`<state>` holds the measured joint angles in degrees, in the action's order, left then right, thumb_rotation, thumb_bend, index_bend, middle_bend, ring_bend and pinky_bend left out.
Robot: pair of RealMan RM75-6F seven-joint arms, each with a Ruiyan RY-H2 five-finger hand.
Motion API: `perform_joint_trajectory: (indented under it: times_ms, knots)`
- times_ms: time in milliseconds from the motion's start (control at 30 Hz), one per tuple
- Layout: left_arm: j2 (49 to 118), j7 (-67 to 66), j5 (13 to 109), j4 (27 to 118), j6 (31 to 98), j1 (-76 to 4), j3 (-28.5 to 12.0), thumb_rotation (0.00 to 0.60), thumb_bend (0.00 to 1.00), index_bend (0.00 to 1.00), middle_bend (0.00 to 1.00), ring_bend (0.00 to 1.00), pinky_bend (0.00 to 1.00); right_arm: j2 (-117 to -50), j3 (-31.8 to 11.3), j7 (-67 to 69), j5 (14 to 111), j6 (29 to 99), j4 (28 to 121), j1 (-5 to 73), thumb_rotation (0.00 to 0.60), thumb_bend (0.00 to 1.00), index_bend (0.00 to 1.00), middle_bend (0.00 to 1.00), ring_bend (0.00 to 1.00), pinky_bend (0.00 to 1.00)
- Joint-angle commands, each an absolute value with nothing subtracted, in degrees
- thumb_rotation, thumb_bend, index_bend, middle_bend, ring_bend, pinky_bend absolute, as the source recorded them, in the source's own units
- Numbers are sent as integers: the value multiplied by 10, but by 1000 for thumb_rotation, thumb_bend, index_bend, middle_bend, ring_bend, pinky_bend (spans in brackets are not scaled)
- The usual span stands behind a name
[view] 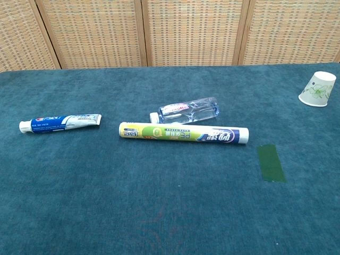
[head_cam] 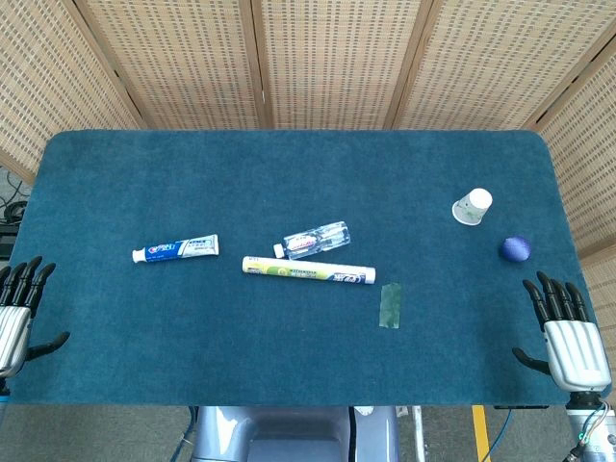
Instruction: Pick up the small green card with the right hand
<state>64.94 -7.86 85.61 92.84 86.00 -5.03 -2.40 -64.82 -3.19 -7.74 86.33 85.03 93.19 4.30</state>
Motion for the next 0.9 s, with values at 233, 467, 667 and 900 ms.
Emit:
perform_joint_trajectory:
  times_ms: [233,467,667,900]
  knots:
    - [649,-81,854,929,858,-50,-24,600,47,0,0,0,0,-650,-31,-79,863,844,930,46,600,91,29,0,0,0]
    - [648,-78,857,930,862,-49,-24,600,49,0,0,0,0,-650,-30,-84,868,849,935,44,600,91,29,0,0,0]
    - [647,-75,857,928,862,-49,-24,600,49,0,0,0,0,-653,-29,-92,867,846,937,45,600,92,29,0,0,0]
    - [647,-77,856,930,862,-48,-24,600,49,0,0,0,0,-656,-29,-96,866,844,937,47,600,91,29,0,0,0]
